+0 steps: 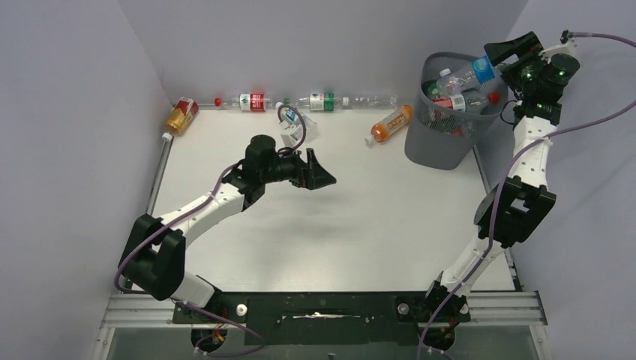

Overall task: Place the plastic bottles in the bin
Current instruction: Place the plastic bottle in the trash bin, then pick up the plastic bottle at the center of the board.

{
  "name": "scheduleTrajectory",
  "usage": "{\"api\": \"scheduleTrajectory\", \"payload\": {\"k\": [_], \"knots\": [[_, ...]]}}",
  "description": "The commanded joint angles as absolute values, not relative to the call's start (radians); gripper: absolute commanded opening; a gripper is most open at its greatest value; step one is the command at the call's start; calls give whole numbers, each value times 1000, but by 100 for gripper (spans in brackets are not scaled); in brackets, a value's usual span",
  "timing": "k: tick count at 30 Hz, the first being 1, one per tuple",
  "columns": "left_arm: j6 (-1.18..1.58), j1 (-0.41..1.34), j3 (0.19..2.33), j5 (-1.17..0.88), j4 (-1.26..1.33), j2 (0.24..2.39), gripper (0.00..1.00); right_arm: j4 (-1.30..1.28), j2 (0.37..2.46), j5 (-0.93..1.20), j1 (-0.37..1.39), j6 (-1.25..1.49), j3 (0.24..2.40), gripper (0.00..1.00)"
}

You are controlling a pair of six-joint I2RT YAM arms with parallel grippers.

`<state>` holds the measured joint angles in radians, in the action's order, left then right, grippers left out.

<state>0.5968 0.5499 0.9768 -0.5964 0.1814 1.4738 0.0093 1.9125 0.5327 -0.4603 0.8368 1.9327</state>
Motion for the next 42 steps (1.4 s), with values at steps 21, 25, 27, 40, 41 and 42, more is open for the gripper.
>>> {"api": "scheduleTrajectory", "payload": {"k": [21, 25, 27, 40, 41, 42], "knots": [[588, 569, 1285, -561, 325, 1841, 86, -361, 1513, 563, -486, 638, 1812, 98], [570, 581, 1381, -545, 330, 1932, 86, -381, 1456, 600, -531, 655, 1750, 98], [534, 589, 1449, -524, 308, 1975, 86, -355, 1405, 637, -545, 681, 1673, 98], [179, 635, 1809, -359, 211, 2271, 84, -373, 1135, 654, -473, 673, 1324, 98], [151, 639, 1844, -347, 212, 2294, 83, -374, 1126, 651, -456, 676, 1307, 98], [127, 642, 1870, -340, 214, 2318, 83, -381, 1115, 645, -441, 675, 1293, 98]]}}
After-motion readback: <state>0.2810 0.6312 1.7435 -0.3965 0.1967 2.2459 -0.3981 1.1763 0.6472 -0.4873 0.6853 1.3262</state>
